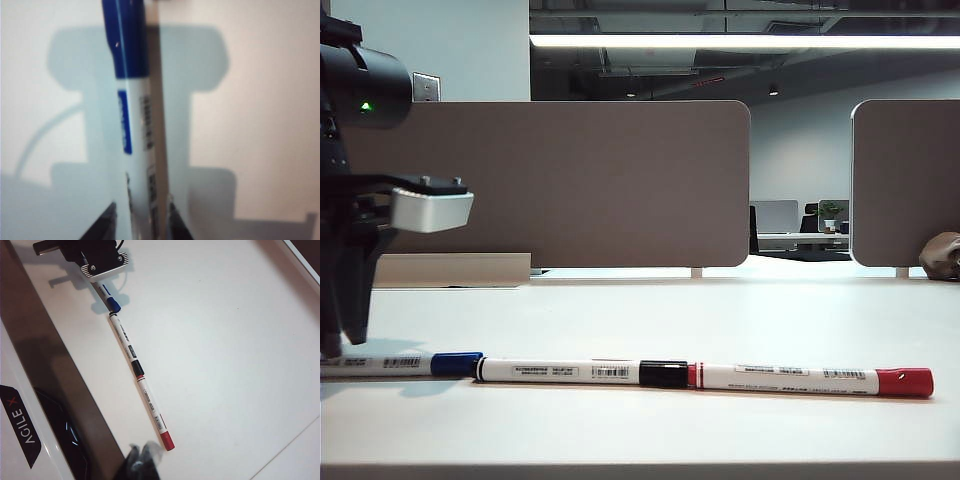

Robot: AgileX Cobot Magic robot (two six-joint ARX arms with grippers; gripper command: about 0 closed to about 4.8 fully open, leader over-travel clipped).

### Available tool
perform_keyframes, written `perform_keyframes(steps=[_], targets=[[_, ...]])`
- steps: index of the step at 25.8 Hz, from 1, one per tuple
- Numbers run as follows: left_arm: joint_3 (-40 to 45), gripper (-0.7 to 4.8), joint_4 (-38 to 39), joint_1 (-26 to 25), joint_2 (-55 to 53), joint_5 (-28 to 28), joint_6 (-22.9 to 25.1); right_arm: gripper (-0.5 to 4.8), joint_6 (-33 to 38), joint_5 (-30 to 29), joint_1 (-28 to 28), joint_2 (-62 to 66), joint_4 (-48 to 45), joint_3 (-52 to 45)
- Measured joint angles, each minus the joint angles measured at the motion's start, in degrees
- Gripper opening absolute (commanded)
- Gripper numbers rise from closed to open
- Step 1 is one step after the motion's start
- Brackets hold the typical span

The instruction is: Pick up the markers one by one and line them up horizontally in a straight line on the table.

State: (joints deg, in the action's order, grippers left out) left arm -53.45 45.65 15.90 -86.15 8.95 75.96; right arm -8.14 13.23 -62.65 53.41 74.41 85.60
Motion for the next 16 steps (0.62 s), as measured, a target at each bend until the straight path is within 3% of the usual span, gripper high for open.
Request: perform_keyframes(steps=[16], targets=[[0.0, 1.21, -1.9, 0.7, -0.1, 8.9, -0.3, -0.01, 0.9, 0.0, 0.0, 0.0, -0.5, 0.0]])
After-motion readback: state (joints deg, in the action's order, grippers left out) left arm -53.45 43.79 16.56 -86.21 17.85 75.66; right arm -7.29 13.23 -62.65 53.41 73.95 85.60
